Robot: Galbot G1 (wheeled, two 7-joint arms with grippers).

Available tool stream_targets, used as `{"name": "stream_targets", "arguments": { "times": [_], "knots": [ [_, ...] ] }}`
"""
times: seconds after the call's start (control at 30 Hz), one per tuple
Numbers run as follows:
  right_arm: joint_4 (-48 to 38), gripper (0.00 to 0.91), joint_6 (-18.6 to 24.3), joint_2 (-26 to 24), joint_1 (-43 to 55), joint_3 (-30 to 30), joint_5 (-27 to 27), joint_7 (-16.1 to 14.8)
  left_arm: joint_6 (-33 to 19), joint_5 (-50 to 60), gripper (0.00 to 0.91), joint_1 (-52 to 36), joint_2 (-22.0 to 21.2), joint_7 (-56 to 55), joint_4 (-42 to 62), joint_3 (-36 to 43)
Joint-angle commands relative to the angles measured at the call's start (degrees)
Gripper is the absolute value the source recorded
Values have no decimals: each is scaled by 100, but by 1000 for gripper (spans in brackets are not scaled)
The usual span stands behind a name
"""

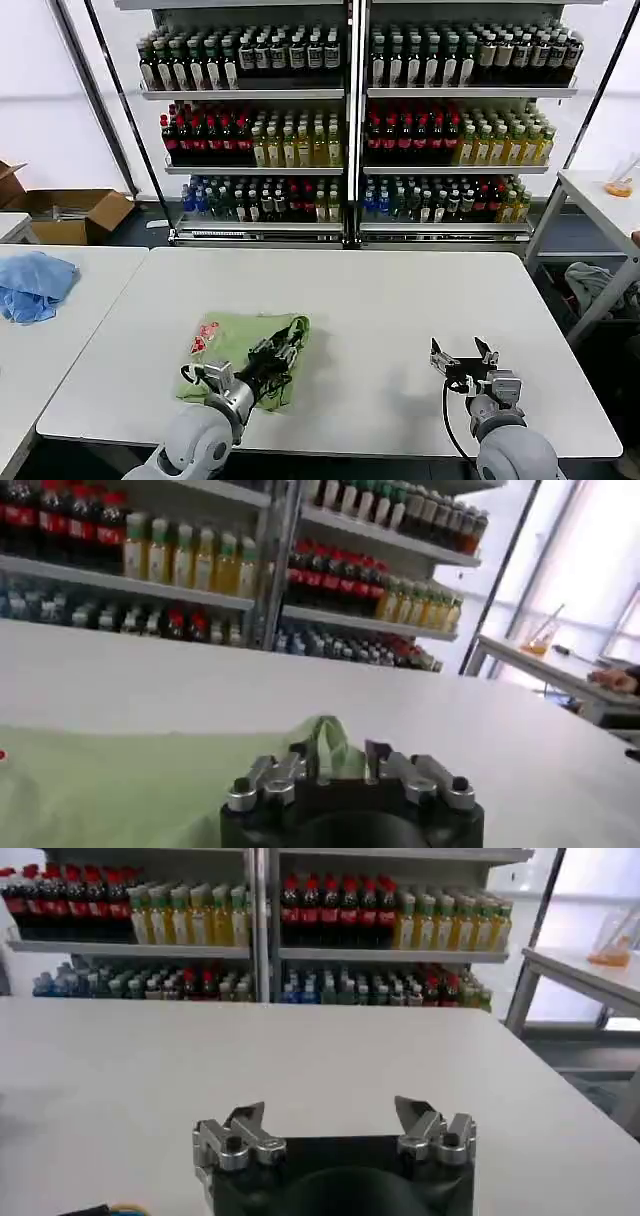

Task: Fold and organize the clothes.

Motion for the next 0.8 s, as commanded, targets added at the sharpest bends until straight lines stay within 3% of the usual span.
{"name": "stream_targets", "arguments": {
  "times": [0.03, 0.27, 0.4, 0.8],
  "knots": [
    [7, 907, 2, 14, 19, 1, 6, -1, 111, 125, 907, 470, 274, -23, -909, -471],
    [-10, 907, 2, 49, 56, -7, 7, -3, 294, -322, 907, 968, 622, -220, -1056, -2199],
    [-34, 907, 2, 64, 74, -13, 6, -5, 375, -528, 907, 1176, 764, -339, -819, -2746],
    [-41, 907, -25, 34, 131, -25, 18, 8, 695, -1169, 907, 1080, 627, -354, -113, -2698]
  ]
}}
